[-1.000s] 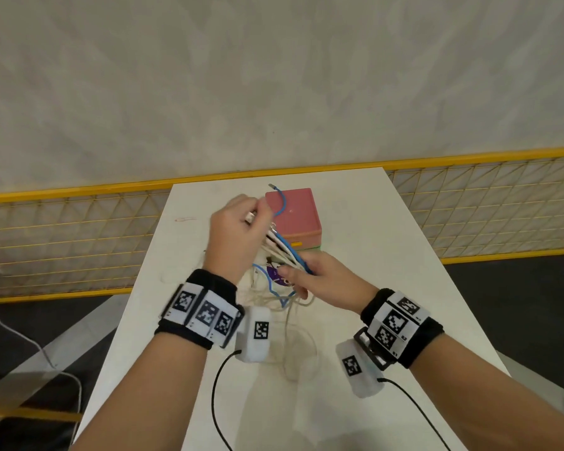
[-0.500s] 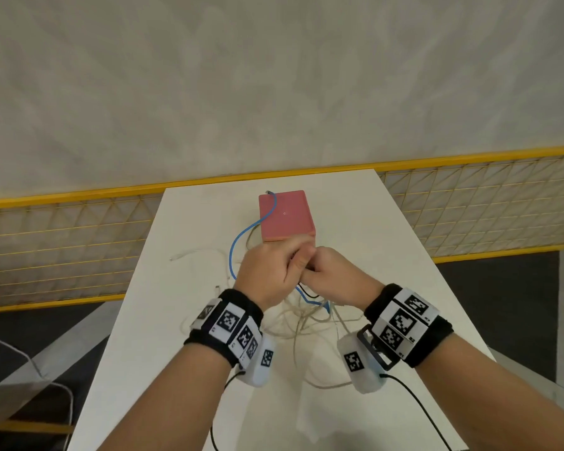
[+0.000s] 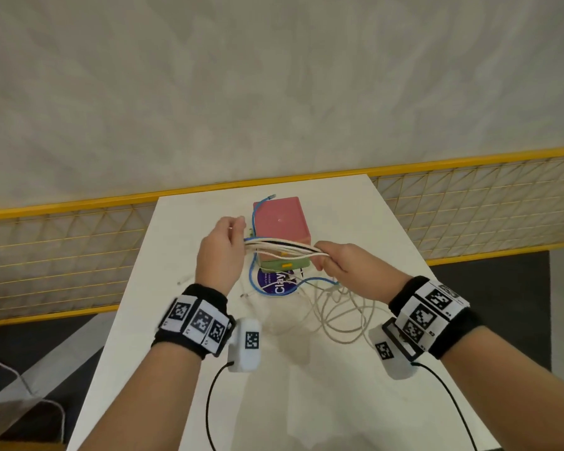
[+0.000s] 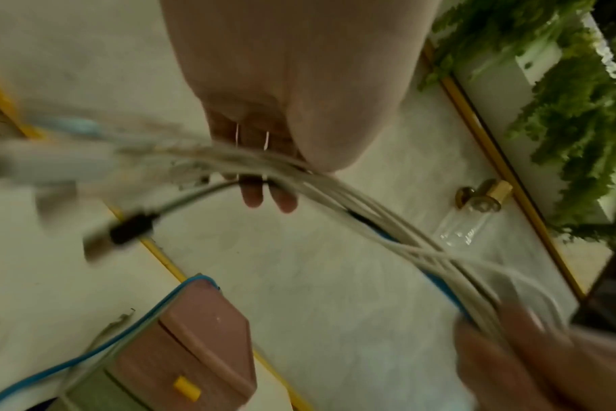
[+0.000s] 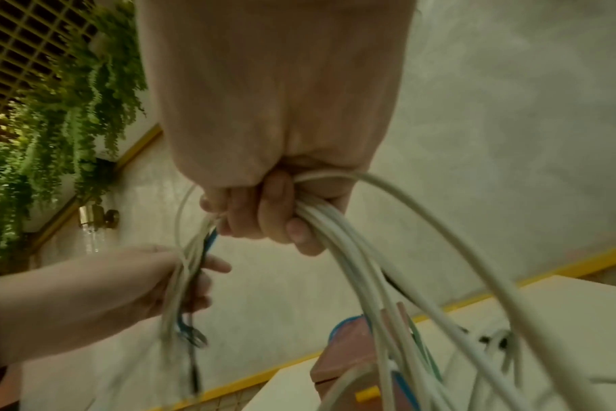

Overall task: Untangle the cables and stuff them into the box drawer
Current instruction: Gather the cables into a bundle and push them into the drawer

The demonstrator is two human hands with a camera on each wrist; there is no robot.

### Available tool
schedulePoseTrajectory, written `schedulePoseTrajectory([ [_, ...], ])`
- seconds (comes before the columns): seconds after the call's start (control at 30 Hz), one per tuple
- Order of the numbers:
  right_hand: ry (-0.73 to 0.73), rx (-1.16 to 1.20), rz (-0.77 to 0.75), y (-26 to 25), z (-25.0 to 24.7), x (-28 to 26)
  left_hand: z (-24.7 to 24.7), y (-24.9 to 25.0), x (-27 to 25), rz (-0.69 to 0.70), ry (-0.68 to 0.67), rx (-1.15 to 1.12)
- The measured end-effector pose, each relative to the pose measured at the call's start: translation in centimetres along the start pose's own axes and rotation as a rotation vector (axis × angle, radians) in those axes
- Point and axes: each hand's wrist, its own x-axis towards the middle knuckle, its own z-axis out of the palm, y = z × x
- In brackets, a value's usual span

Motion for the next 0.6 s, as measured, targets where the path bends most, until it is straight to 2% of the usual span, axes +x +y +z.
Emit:
schedulePoseTrajectory([
  [0.03, -0.003, -0.026, 0.001, -0.1, 0.1, 0.3, 0.3, 0.3, -0.5, 0.036, 0.005, 0.000],
  [0.1, -0.018, -0.096, 0.004, -0.5, 0.5, 1.1, 1.1, 2.0, -1.9, 0.233, 0.029, -0.050],
  [0.17, -0.038, -0.156, -0.010, -1.4, 0.9, 1.8, 2.4, 3.3, -3.5, 0.391, -0.081, -0.065],
  [0.23, -0.042, -0.160, -0.053, -2.3, 0.8, 2.1, 3.2, 3.5, -4.5, 0.371, -0.188, -0.025],
  [0.4, -0.115, 0.014, -0.064, -2.7, 0.2, 1.4, 2.9, 3.3, -3.8, 0.306, -0.214, 0.112],
  [0.5, -0.144, 0.154, -0.054, -1.1, -0.3, 0.9, 2.2, 3.3, -2.5, 0.283, -0.133, 0.033],
  [0.6, -0.139, 0.166, -0.045, 0.2, -1.0, 0.4, 0.8, 4.0, -1.4, 0.204, -0.021, -0.185],
])
